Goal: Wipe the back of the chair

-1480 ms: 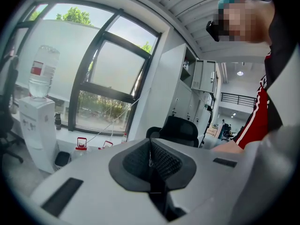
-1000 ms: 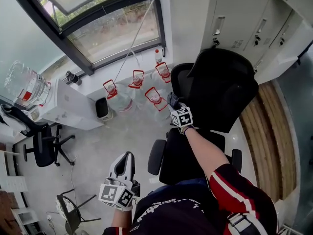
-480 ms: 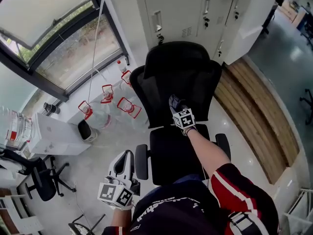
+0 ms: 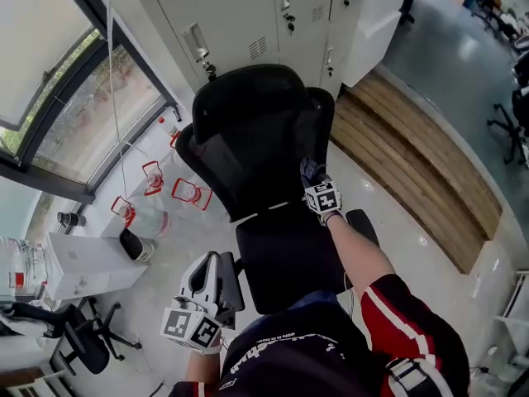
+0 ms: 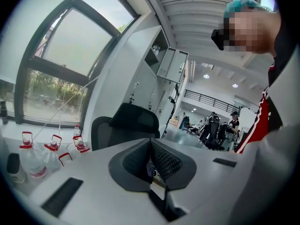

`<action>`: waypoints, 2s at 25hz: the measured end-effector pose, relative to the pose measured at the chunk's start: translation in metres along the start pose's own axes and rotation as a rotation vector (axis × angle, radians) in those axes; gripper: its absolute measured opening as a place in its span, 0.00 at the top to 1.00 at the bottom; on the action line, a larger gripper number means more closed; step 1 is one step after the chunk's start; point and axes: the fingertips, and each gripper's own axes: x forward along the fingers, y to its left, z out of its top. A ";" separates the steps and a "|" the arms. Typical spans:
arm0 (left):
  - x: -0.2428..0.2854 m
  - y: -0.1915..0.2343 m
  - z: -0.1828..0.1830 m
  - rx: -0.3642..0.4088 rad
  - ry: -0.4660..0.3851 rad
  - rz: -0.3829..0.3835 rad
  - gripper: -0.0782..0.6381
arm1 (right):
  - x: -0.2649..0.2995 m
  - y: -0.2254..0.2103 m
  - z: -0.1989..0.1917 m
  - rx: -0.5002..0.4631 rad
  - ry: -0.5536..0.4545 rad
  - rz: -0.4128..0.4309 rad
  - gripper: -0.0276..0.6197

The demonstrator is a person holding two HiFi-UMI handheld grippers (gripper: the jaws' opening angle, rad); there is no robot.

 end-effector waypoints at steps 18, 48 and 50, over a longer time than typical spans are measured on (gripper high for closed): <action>0.027 0.024 -0.022 -0.029 0.090 -0.005 0.85 | 0.010 -0.090 -0.045 0.074 0.054 -0.178 0.86; -0.129 0.116 -0.027 -0.158 -0.053 0.299 0.85 | 0.106 0.204 -0.023 -0.181 0.104 0.186 0.86; -0.142 0.122 -0.031 -0.170 -0.058 0.322 0.85 | 0.112 0.232 -0.023 -0.199 0.106 0.224 0.86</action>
